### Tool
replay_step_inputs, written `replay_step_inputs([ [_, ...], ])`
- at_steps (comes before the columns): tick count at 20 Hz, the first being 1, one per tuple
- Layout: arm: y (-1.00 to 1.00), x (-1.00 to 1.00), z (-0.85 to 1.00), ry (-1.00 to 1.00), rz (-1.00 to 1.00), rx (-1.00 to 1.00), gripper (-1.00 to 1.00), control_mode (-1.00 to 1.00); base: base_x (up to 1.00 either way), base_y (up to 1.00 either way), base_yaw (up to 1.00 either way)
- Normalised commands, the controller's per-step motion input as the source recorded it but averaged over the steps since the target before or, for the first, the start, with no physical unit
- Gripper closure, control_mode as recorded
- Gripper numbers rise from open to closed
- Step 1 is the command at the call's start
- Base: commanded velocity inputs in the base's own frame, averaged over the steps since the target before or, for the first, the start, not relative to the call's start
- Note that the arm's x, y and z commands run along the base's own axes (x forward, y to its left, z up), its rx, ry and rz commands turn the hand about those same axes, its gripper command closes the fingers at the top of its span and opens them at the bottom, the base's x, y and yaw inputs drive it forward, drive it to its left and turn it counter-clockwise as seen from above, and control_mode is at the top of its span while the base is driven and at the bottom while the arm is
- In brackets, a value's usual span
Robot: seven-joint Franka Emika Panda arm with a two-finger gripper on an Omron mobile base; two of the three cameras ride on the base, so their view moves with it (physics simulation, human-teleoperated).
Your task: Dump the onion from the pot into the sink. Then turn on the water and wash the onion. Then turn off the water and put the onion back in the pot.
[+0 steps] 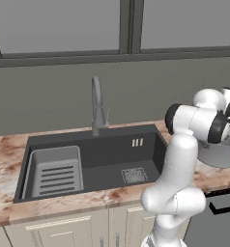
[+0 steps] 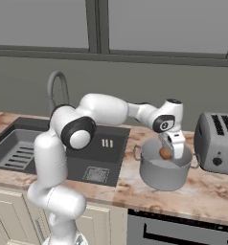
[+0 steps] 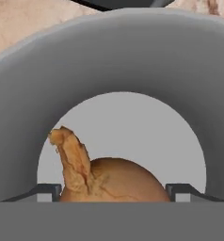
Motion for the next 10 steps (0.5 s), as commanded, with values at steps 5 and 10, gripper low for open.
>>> replay_step_inputs([
  [5,-0.1,0.0,-0.37,0.0,0.0,0.0,1.0,-1.0,0.0,0.0,0.0],
  [10,-0.09,-0.14,-0.35,0.0,0.0,0.0,1.0,-1.0,0.0,0.0,0.0],
])
